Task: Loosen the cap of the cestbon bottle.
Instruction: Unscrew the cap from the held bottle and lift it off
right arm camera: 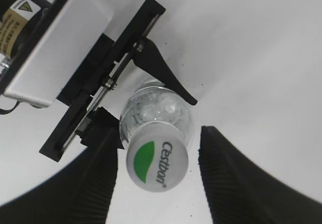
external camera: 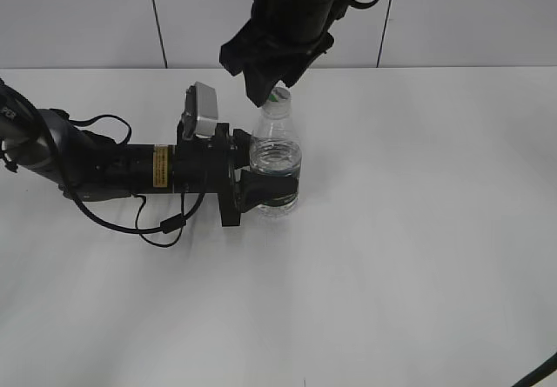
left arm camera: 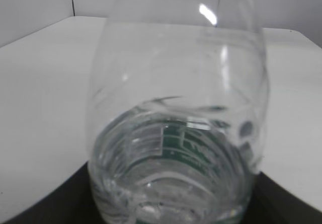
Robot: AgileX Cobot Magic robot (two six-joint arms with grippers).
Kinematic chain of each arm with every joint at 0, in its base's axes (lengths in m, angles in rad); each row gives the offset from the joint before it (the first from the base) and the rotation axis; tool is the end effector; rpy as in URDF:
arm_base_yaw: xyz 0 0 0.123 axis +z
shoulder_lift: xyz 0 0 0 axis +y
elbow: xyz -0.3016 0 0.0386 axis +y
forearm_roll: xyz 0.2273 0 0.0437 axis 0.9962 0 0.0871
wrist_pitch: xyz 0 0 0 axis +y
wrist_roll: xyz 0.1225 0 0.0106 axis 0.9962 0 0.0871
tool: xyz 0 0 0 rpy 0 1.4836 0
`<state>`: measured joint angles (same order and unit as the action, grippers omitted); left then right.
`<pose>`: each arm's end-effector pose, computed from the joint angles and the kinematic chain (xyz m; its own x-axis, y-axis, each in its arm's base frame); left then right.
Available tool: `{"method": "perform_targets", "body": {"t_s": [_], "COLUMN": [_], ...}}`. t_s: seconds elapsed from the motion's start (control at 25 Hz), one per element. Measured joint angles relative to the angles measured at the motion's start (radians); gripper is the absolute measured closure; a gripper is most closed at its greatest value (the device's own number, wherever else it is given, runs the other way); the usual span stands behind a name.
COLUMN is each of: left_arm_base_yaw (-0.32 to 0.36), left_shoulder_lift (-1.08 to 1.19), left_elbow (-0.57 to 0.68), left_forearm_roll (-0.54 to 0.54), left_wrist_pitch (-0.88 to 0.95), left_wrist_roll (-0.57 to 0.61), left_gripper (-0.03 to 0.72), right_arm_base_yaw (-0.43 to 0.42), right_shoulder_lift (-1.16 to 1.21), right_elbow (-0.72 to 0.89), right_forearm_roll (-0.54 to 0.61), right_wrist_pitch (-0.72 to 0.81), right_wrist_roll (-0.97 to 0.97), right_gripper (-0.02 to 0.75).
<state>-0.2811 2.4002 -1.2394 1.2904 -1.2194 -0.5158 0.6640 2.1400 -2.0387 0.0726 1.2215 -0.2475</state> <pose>0.3800 -0.2251 0.0851 -0.0540 0.1730 -0.9834 0.9905 0.1344 -0.0307 0.3618 0.2938 0.2609 -0.5855 -0.7379 -0.3358 -0.7811 0.6244 -0.0101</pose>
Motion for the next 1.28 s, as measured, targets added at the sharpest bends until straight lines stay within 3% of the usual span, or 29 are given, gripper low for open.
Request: {"method": "perform_targets", "body": {"t_s": [0.36, 0.6, 0.8, 1.0, 1.28], "left_arm_base_yaw": [0.001, 0.001, 0.001, 0.001, 0.001], "left_shoulder_lift": [0.0, 0.0, 0.0, 0.0, 0.0], "left_elbow": [0.0, 0.0, 0.0, 0.0, 0.0], "left_forearm_roll": [0.0, 0.001, 0.001, 0.001, 0.001], "left_wrist_pitch": [0.0, 0.0, 0.0, 0.0, 0.0], "left_wrist_roll": [0.0, 0.0, 0.0, 0.0, 0.0], "left_gripper": [0.279, 0.279, 0.279, 0.279, 0.279], "right_arm_base_yaw": [0.0, 0.0, 0.0, 0.0, 0.0], "right_shoulder_lift": [0.0, 0.0, 0.0, 0.0, 0.0], "right_elbow": [0.018, 0.018, 0.018, 0.018, 0.018], "right_forearm_roll": [0.0, -0.001, -0.005, -0.005, -0.001], "right_wrist_pitch": [0.0, 0.0, 0.0, 0.0, 0.002], "right_wrist_roll": [0.004, 0.009, -0.015, -0.206, -0.681], "right_gripper": [0.342, 0.44, 0.441, 0.442, 0.442]}}
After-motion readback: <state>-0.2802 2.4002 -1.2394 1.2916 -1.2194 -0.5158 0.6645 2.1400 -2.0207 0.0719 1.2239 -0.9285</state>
